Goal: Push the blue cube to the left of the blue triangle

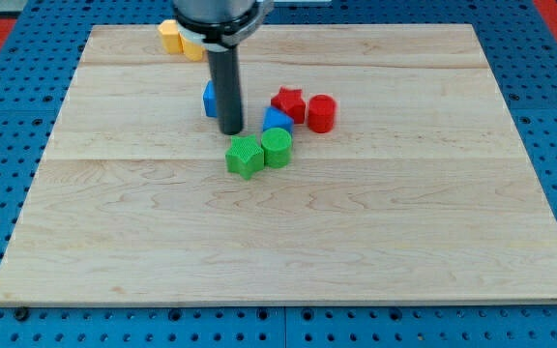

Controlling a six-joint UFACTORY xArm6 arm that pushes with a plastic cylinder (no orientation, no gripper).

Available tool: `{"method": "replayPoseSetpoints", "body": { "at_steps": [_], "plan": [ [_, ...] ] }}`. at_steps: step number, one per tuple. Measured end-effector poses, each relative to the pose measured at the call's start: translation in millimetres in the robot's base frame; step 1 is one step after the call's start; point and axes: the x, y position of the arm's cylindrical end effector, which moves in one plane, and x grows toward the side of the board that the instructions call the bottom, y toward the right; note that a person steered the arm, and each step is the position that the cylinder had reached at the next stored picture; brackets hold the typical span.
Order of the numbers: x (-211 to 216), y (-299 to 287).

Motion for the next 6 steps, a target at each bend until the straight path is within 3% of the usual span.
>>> {"method": "replayPoseSetpoints", "body": {
  "at_steps": [1, 2, 3, 4, 5, 6],
  "plan": [
    [-11, -124],
    [-102, -105],
    [-94, 10],
    [-46, 12],
    [-45, -49],
    [-22, 43]
  ]
}}
